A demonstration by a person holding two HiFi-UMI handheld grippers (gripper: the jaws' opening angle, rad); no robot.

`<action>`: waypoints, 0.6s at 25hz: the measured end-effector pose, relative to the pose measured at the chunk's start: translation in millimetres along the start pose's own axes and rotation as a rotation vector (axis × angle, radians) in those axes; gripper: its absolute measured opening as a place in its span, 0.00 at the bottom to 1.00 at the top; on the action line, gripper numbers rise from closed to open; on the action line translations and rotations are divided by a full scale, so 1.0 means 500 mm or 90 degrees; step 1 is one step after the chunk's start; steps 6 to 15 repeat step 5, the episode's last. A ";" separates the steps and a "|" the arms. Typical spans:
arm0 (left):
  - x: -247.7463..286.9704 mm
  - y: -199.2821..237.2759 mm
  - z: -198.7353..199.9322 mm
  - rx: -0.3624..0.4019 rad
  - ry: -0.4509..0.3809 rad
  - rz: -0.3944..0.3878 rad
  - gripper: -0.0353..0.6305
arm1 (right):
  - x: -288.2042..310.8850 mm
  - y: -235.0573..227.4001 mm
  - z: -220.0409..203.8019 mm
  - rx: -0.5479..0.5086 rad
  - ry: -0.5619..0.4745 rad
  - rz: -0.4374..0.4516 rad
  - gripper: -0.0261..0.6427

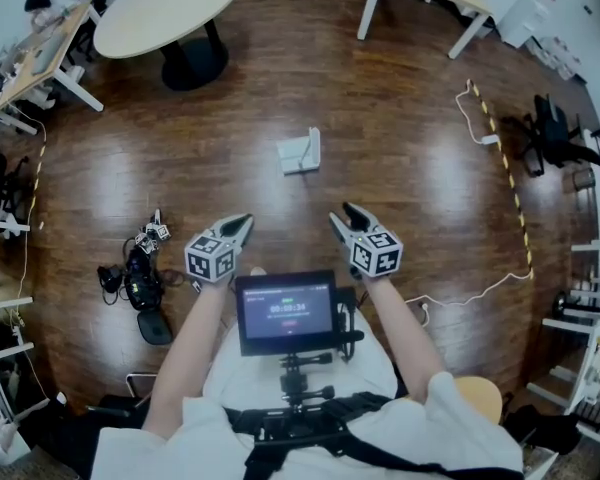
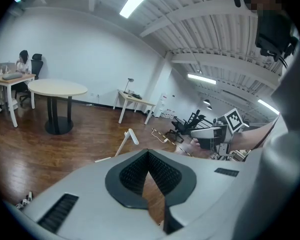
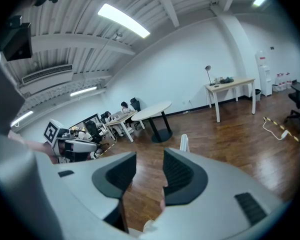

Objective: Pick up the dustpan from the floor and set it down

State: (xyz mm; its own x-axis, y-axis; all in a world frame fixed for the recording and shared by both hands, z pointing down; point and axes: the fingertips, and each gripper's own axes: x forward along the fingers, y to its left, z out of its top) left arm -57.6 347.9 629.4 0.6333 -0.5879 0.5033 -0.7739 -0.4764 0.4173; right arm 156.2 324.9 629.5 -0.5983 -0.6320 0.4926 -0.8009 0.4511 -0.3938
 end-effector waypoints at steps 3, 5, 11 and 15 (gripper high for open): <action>-0.007 0.003 -0.014 -0.015 0.002 -0.003 0.05 | 0.007 0.015 -0.014 -0.002 0.009 0.004 0.31; -0.013 0.006 -0.023 -0.024 0.004 -0.006 0.05 | 0.014 0.027 -0.024 -0.001 0.016 0.009 0.31; -0.013 0.006 -0.023 -0.024 0.004 -0.006 0.05 | 0.014 0.027 -0.024 -0.001 0.016 0.009 0.31; -0.013 0.006 -0.023 -0.024 0.004 -0.006 0.05 | 0.014 0.027 -0.024 -0.001 0.016 0.009 0.31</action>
